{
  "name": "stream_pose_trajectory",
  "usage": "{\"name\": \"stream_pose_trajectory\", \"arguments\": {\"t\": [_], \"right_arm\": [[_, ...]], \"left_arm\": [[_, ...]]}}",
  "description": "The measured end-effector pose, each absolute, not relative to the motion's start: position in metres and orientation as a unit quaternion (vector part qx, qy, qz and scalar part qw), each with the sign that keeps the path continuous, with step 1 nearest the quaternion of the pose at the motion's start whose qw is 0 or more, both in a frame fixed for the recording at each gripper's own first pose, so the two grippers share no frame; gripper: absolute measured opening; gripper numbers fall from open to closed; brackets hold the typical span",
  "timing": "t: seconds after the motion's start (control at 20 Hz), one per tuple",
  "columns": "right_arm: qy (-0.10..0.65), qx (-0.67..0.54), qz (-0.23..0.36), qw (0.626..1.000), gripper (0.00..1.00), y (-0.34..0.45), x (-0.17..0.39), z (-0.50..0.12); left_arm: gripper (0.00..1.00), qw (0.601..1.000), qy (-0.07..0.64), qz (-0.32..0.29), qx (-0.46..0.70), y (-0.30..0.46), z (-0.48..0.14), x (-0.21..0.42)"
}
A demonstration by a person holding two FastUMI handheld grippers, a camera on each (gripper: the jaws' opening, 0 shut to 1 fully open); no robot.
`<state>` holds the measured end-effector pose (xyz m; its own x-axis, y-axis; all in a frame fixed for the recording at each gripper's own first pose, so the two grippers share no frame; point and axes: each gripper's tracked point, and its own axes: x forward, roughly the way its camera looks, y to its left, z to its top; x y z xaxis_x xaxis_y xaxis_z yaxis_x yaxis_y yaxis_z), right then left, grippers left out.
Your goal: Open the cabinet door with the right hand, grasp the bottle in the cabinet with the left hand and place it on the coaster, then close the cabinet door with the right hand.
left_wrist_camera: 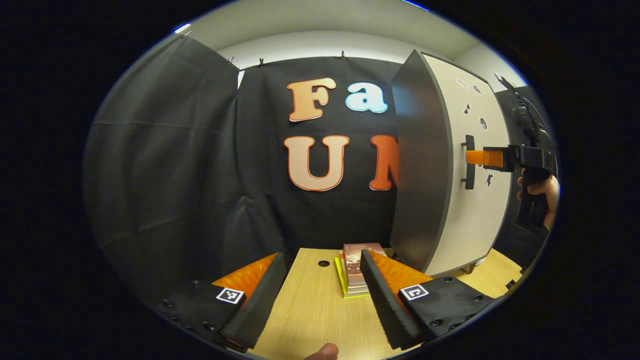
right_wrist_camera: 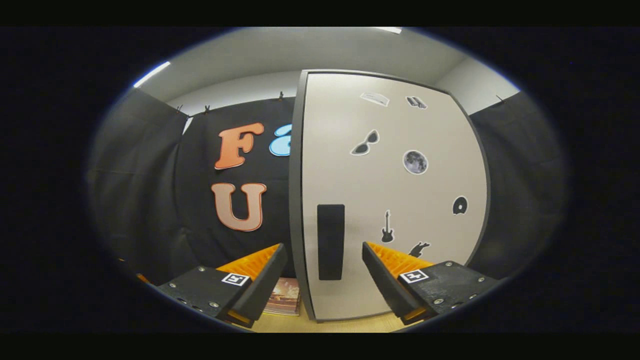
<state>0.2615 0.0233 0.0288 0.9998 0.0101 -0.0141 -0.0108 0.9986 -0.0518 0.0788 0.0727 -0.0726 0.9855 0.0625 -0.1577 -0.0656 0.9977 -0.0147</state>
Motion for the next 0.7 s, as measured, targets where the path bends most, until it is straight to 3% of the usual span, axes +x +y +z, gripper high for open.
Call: {"name": "stream_pose_trajectory", "arguments": {"t": [0.05, 0.1, 0.25, 0.35, 0.4, 0.45, 0.5, 0.65, 0.7], "right_arm": [[0.008, -0.027, 0.002, 1.0, 0.87, 0.022, 0.27, 0.028], [0.01, -0.027, -0.002, 1.0, 0.91, 0.02, 0.279, 0.026], [0.015, -0.034, -0.009, 0.999, 0.82, 0.017, 0.292, 0.022], [0.016, -0.042, -0.014, 0.999, 0.68, 0.016, 0.295, 0.019], [0.017, -0.045, -0.016, 0.999, 0.56, 0.015, 0.296, 0.017], [0.018, -0.045, -0.02, 0.999, 0.54, 0.014, 0.295, 0.016], [0.018, -0.041, -0.018, 0.999, 0.39, 0.014, 0.295, 0.017], [0.022, -0.031, -0.011, 0.999, 0.35, 0.013, 0.292, 0.017], [0.021, -0.032, -0.011, 0.999, 0.29, 0.013, 0.292, 0.017]], "left_arm": [[0.98, 0.996, 0.081, 0.036, -0.009, 0.078, -0.074, 0.082], [0.98, 0.996, 0.082, 0.04, -0.009, 0.084, -0.075, 0.084], [0.98, 0.994, 0.091, 0.053, -0.009, 0.1, -0.084, 0.086], [0.97, 0.994, 0.096, 0.06, -0.011, 0.109, -0.089, 0.088], [0.98, 0.993, 0.097, 0.063, -0.01, 0.112, -0.089, 0.088], [0.97, 0.993, 0.097, 0.065, -0.008, 0.114, -0.09, 0.088], [0.98, 0.993, 0.098, 0.066, -0.007, 0.115, -0.09, 0.088], [0.97, 0.993, 0.096, 0.063, -0.003, 0.113, -0.09, 0.085], [0.97, 0.993, 0.095, 0.062, -0.002, 0.111, -0.088, 0.085]]}}
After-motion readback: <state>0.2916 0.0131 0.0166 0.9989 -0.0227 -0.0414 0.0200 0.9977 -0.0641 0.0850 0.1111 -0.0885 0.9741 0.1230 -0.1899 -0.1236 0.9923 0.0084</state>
